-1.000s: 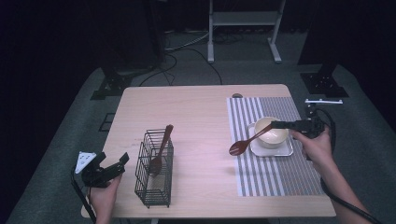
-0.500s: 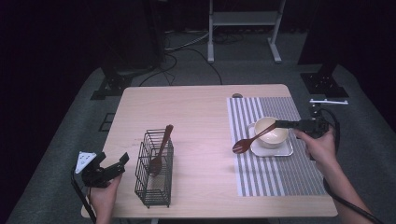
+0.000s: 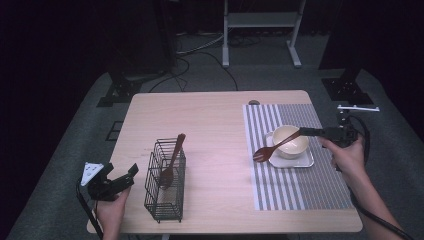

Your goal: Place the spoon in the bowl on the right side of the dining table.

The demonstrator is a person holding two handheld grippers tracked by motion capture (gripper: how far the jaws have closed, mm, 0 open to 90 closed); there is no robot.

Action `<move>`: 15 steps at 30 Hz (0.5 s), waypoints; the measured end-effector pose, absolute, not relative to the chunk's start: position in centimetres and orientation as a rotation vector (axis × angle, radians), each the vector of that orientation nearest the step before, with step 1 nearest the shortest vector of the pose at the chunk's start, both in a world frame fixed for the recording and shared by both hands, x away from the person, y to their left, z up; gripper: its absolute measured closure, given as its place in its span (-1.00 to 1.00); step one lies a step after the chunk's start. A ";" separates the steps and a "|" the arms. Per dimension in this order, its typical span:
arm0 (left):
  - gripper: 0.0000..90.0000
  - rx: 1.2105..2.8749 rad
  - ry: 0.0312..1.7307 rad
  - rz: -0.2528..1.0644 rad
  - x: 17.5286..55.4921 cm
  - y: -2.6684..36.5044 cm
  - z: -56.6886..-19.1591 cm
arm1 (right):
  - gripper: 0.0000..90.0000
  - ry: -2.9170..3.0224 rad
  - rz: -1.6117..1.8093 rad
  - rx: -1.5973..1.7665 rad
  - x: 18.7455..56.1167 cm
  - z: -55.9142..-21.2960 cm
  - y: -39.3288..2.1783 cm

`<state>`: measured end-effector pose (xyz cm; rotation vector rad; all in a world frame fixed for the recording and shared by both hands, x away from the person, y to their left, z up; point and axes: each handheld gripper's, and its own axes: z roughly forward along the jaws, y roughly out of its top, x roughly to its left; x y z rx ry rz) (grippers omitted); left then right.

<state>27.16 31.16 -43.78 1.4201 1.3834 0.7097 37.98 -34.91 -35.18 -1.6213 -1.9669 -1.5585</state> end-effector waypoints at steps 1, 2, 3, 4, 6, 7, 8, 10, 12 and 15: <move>-0.97 1.422 1.383 0.710 27.2 31.2 -43.8 | 0.86 -1.967 -1.560 -1.623 38.0 -35.2 -34.9; -0.97 1.423 1.384 0.710 27.2 31.2 -43.8 | 0.86 -1.965 -1.560 -1.625 38.0 -35.1 -35.0; -0.97 1.422 1.385 0.711 27.1 31.2 -43.8 | 0.86 -1.965 -1.562 -1.625 38.0 -35.1 -35.0; -0.97 1.422 1.385 0.711 27.1 31.2 -43.8 | 0.86 -1.966 -1.562 -1.625 38.0 -35.1 -35.0; -0.96 1.421 1.385 0.711 27.1 31.2 -43.8 | 0.86 -1.965 -1.560 -1.630 38.0 -35.0 -35.1; -0.97 1.420 1.385 0.711 27.1 31.2 -43.8 | 0.86 -1.963 -1.564 -1.633 38.0 -35.0 -35.2; -0.97 1.420 1.385 0.711 27.1 31.2 -43.8 | 0.86 -1.963 -1.564 -1.635 38.0 -35.0 -35.2; -0.97 1.419 1.386 0.708 27.1 31.3 -43.8 | 0.86 -1.960 -1.569 -1.640 38.0 -34.9 -35.4; -0.97 1.419 1.386 0.709 27.1 31.3 -43.8 | 0.86 -1.957 -1.570 -1.643 38.0 -34.9 -35.5; -0.97 1.420 1.387 0.709 27.1 31.2 -43.8 | 0.86 -1.955 -1.571 -1.656 37.9 -34.8 -35.9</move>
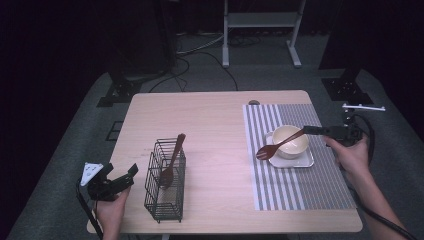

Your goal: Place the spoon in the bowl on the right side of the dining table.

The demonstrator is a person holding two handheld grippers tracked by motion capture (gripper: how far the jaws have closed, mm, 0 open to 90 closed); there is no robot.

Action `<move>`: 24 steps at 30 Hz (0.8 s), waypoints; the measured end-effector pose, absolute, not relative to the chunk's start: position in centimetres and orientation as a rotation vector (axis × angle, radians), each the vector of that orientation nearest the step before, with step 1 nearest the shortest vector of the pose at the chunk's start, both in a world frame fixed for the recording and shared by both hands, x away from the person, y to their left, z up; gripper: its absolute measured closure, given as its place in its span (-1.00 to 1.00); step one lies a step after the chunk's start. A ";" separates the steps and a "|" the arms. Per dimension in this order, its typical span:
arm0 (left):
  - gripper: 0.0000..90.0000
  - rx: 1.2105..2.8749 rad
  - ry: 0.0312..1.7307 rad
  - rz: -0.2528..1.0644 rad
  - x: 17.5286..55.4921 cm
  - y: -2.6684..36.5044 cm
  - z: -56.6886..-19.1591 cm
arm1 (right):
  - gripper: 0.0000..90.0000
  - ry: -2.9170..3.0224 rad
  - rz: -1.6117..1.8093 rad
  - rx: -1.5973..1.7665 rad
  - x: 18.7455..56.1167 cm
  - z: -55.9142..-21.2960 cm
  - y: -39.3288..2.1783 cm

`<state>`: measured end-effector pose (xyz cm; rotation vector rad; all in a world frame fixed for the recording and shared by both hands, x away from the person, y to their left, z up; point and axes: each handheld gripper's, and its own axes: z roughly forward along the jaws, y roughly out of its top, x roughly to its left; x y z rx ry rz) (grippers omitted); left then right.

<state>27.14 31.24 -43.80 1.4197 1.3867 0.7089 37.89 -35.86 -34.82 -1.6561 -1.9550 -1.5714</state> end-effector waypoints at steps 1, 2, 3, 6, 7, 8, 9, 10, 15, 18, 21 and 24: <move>-0.97 1.420 1.387 0.709 27.1 31.2 -43.8 | 0.86 -1.955 -1.571 -1.656 37.9 -34.8 -35.9; -0.97 1.421 1.386 0.709 27.1 31.2 -43.8 | 0.86 -1.952 -1.575 -1.659 37.9 -34.8 -36.0; -0.97 1.420 1.387 0.709 27.1 31.2 -43.8 | 0.86 -1.948 -1.577 -1.666 37.8 -34.8 -36.2; -0.97 1.422 1.388 0.709 27.1 31.2 -43.8 | 0.86 -1.938 -1.580 -1.680 37.8 -34.8 -36.7; -0.97 1.422 1.387 0.709 27.1 31.2 -43.8 | 0.86 -1.931 -1.585 -1.684 37.7 -34.8 -36.8; -0.97 1.422 1.387 0.709 27.1 31.2 -43.8 | 0.86 -1.925 -1.588 -1.689 37.7 -34.8 -36.9; -0.97 1.421 1.388 0.710 27.1 31.2 -43.8 | 0.86 -1.925 -1.588 -1.689 37.7 -34.8 -36.9; -0.97 1.421 1.388 0.710 27.1 31.2 -43.8 | 0.86 -1.924 -1.592 -1.697 37.6 -34.8 -37.1; -0.97 1.423 1.389 0.712 27.1 31.2 -43.8 | 0.86 -1.914 -1.596 -1.708 37.5 -34.9 -37.6; -0.97 1.423 1.388 0.713 27.1 31.2 -43.8 | 0.86 -1.910 -1.598 -1.717 37.5 -34.9 -37.8; -0.97 1.422 1.390 0.712 27.1 31.2 -43.8 | 0.86 -1.901 -1.607 -1.730 37.4 -34.9 -38.2; -0.97 1.424 1.390 0.713 27.1 31.2 -43.8 | 0.86 -1.903 -1.609 -1.736 37.4 -34.8 -38.4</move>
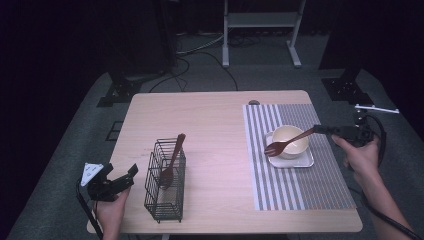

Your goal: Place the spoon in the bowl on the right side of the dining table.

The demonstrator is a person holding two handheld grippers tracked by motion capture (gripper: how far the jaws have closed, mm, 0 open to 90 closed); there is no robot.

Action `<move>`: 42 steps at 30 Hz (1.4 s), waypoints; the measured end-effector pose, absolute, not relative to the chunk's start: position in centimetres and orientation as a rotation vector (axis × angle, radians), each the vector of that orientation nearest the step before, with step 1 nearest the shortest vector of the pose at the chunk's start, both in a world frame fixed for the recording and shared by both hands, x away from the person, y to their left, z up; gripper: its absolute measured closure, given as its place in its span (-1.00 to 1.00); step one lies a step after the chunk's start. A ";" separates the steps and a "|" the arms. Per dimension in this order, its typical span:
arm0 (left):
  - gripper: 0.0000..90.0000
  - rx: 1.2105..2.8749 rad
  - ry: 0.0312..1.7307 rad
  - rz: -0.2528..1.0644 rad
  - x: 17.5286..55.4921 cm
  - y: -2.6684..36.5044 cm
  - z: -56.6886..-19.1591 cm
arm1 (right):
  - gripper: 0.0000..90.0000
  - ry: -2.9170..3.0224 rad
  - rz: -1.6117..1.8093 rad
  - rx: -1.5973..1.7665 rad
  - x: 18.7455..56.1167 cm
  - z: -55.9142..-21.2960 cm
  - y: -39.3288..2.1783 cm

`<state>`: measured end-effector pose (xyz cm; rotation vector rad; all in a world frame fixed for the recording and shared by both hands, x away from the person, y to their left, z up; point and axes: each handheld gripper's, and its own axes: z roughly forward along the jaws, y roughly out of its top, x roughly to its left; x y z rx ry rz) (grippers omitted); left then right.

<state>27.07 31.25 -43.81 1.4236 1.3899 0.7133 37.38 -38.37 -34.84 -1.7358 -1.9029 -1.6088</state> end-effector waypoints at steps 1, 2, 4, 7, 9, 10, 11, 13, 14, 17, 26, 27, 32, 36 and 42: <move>-0.97 1.422 1.390 0.713 27.1 31.2 -43.8 | 0.86 -1.901 -1.610 -1.739 37.4 -34.8 -38.4; -0.97 1.422 1.390 0.713 27.1 31.2 -43.8 | 0.86 -1.900 -1.613 -1.740 37.4 -34.8 -38.5; -0.97 1.423 1.390 0.714 27.1 31.3 -43.8 | 0.86 -1.898 -1.618 -1.744 37.3 -34.7 -38.6; -0.97 1.425 1.391 0.714 27.0 31.2 -43.8 | 0.86 -1.892 -1.623 -1.752 37.3 -34.7 -38.8; -0.97 1.426 1.391 0.714 27.0 31.2 -43.8 | 0.86 -1.886 -1.622 -1.758 37.3 -34.7 -39.0; -0.97 1.425 1.391 0.714 27.0 31.2 -43.8 | 0.86 -1.886 -1.624 -1.762 37.2 -34.7 -39.0; -0.96 1.426 1.391 0.714 27.0 31.2 -43.8 | 0.86 -1.884 -1.626 -1.766 37.2 -34.7 -39.1; -0.96 1.425 1.391 0.713 27.0 31.2 -43.8 | 0.86 -1.876 -1.627 -1.773 37.2 -34.7 -39.3; -0.97 1.426 1.391 0.714 27.0 31.2 -43.8 | 0.86 -1.873 -1.630 -1.775 37.2 -34.7 -39.4; -0.96 1.426 1.391 0.714 27.0 31.2 -43.8 | 0.86 -1.863 -1.635 -1.781 37.2 -34.7 -39.6; -0.97 1.425 1.393 0.712 27.0 31.2 -43.9 | 0.86 -1.846 -1.642 -1.827 37.0 -34.7 -40.6; -0.97 1.425 1.393 0.713 27.0 31.2 -43.9 | 0.86 -1.846 -1.643 -1.833 37.0 -34.6 -40.7; -0.97 1.427 1.392 0.713 27.0 31.2 -43.9 | 0.86 -1.837 -1.650 -1.857 36.9 -34.6 -41.3; -0.97 1.428 1.392 0.712 27.0 31.2 -43.9 | 0.86 -1.830 -1.652 -1.873 36.9 -34.5 -41.6; -0.97 1.428 1.390 0.713 27.1 31.1 -43.9 | 0.86 -1.811 -1.655 -1.908 36.8 -34.7 -42.2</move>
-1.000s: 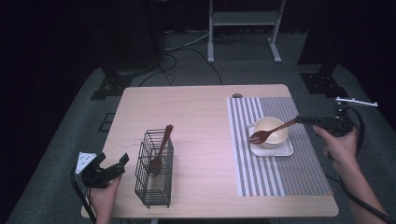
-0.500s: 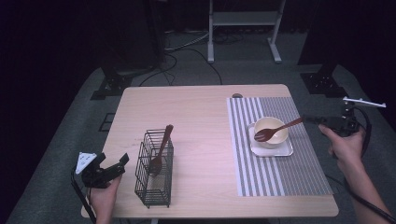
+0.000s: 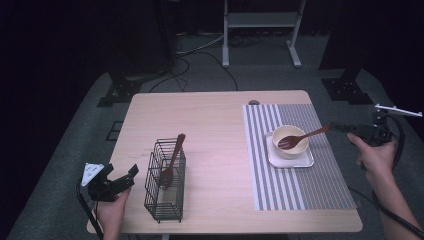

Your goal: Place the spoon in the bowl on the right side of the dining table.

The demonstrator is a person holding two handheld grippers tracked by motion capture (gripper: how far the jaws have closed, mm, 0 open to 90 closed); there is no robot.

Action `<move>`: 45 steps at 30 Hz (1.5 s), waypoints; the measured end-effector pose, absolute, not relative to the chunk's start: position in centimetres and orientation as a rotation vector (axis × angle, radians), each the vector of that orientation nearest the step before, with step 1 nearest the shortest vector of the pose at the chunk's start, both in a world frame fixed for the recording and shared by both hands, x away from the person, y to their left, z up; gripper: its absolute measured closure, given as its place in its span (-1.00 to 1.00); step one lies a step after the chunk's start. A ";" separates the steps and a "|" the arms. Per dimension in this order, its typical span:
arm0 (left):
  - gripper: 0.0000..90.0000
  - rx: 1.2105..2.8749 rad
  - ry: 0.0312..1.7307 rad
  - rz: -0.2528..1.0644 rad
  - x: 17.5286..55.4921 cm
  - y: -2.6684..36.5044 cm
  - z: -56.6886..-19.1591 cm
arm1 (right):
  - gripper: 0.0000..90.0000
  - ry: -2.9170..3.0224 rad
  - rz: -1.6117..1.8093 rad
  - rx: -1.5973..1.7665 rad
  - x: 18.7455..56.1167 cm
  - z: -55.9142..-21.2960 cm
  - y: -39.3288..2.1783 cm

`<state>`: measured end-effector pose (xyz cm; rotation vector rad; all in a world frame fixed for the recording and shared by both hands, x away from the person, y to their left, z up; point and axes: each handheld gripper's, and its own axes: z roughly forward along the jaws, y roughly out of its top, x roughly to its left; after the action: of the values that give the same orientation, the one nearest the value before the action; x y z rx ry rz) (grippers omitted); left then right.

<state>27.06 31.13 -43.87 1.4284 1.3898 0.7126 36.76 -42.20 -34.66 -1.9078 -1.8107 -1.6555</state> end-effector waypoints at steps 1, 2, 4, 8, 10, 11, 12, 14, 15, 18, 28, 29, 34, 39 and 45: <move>-0.97 1.428 1.390 0.713 27.1 31.1 -43.9 | 0.86 -1.811 -1.656 -1.911 36.7 -34.7 -42.3; -0.97 1.428 1.391 0.712 27.1 31.1 -43.9 | 0.86 -1.812 -1.654 -1.916 36.7 -34.7 -42.4; -0.97 1.428 1.392 0.711 27.1 31.1 -43.9 | 0.86 -1.809 -1.651 -1.925 36.7 -34.7 -42.5; -0.96 1.429 1.392 0.710 27.1 31.1 -43.9 | 0.86 -1.808 -1.648 -1.939 36.7 -34.9 -42.7; -0.97 1.432 1.391 0.710 27.1 31.1 -43.9 | 0.86 -1.805 -1.647 -1.945 36.7 -35.0 -42.8; -0.96 1.431 1.392 0.708 27.1 31.1 -43.9 | 0.86 -1.801 -1.647 -1.949 36.7 -35.0 -42.8; -0.96 1.431 1.392 0.708 27.1 31.1 -43.9 | 0.86 -1.799 -1.648 -1.952 36.7 -35.0 -42.9; -0.97 1.431 1.393 0.708 27.1 31.1 -43.9 | 0.86 -1.795 -1.649 -1.957 36.7 -35.1 -42.9; -0.97 1.431 1.393 0.708 27.1 31.1 -43.9 | 0.86 -1.786 -1.647 -1.966 36.7 -35.2 -43.0; -0.97 1.430 1.393 0.708 27.1 31.1 -43.9 | 0.86 -1.786 -1.647 -1.971 36.7 -35.4 -43.1; -0.97 1.431 1.393 0.709 27.1 31.1 -43.9 | 0.86 -1.787 -1.626 -1.986 36.9 -36.2 -43.0; -0.97 1.430 1.394 0.709 27.1 31.1 -43.9 | 0.86 -1.787 -1.623 -1.986 36.9 -36.3 -43.0; -0.97 1.430 1.394 0.709 27.1 31.1 -43.9 | 0.86 -1.783 -1.618 -1.988 37.0 -36.6 -43.0; -0.96 1.428 1.394 0.710 27.1 31.1 -43.9 | 0.85 -1.781 -1.621 -1.985 37.0 -36.8 -43.0; -0.97 1.431 1.394 0.709 27.2 31.1 -44.0 | 0.85 -1.770 -1.618 -1.983 37.1 -37.2 -43.0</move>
<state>27.17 31.08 -43.96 1.4312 1.3942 0.7090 37.11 -42.98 -37.17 -1.9825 -1.7703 -1.6182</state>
